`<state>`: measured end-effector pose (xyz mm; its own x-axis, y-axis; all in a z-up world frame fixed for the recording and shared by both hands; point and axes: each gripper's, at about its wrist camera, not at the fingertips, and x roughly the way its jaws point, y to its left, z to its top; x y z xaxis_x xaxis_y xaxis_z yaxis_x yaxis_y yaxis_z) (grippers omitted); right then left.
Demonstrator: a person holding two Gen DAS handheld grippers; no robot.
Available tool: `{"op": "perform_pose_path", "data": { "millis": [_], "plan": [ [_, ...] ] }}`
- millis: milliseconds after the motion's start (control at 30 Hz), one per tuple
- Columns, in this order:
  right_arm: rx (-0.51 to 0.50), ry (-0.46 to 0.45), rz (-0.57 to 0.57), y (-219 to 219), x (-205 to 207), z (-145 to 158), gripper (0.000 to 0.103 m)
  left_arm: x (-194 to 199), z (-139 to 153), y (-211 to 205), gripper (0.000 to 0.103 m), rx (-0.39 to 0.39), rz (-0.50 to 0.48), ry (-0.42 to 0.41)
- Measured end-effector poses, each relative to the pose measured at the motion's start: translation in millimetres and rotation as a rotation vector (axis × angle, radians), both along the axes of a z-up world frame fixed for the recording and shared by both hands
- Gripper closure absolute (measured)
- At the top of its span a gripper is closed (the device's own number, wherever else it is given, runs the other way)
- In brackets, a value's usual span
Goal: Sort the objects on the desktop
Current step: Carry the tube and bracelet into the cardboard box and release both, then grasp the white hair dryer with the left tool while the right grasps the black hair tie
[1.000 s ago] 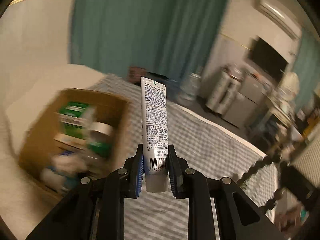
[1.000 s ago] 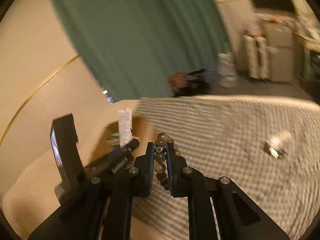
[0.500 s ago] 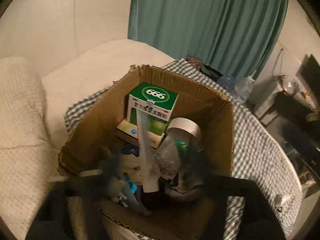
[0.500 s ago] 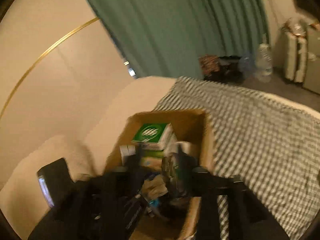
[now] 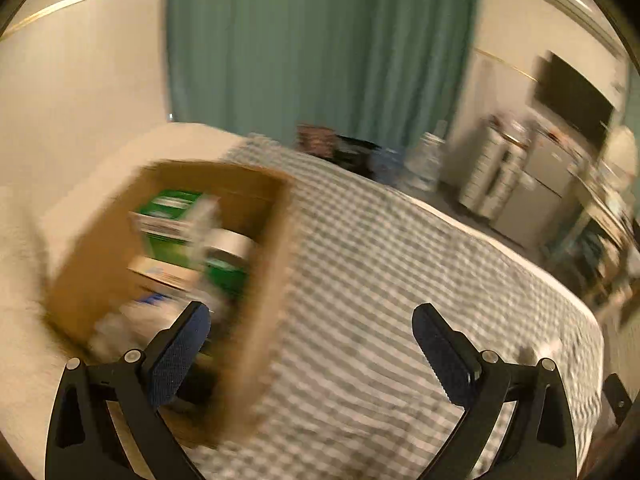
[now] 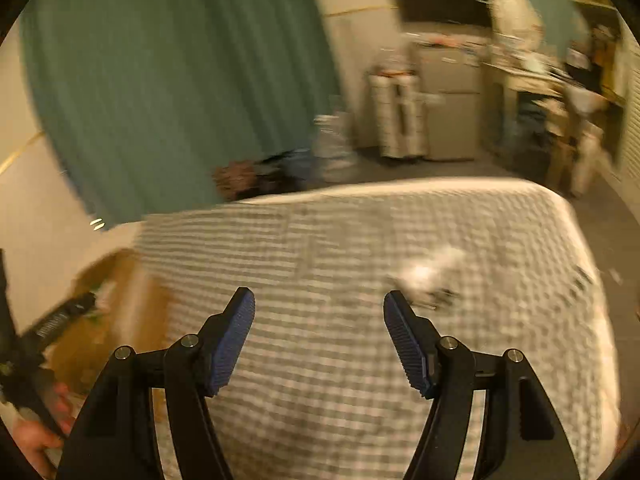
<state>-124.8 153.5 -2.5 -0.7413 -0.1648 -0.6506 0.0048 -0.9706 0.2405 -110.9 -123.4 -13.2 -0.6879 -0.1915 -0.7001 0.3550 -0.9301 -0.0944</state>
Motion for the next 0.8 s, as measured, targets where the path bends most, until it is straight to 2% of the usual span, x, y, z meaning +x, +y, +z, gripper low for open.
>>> {"op": "perform_pose_path", "data": {
  "millis": [133, 200, 300, 433, 600, 667, 800],
  "plan": [
    [0.02, -0.026, -0.113, 71, 3, -39, 0.036, -16, -32, 80, 0.0, 0.012, -0.159, -0.023],
    [-0.018, -0.05, -0.163, 94, -1, -58, 0.036, -27, -46, 118, 0.0, -0.012, -0.249, -0.037],
    [-0.098, -0.053, -0.195, 118, -8, -76, 0.036, -40, -63, 162, 0.0, -0.038, -0.328, -0.059],
    [-0.117, -0.065, -0.192, 129, -33, -100, 0.036, -59, -81, 206, 0.0, -0.026, -0.415, -0.067],
    [-0.121, -0.068, -0.161, 128, -51, -120, 0.036, -83, -100, 232, 0.0, -0.031, -0.421, -0.078],
    [-0.109, -0.063, -0.142, 127, -61, -123, 0.036, -92, -107, 236, 0.0, -0.044, -0.387, -0.089],
    [-0.095, -0.022, -0.118, 126, -73, -125, 0.036, -102, -116, 236, 0.0, -0.037, -0.387, -0.1]
  ]
}}
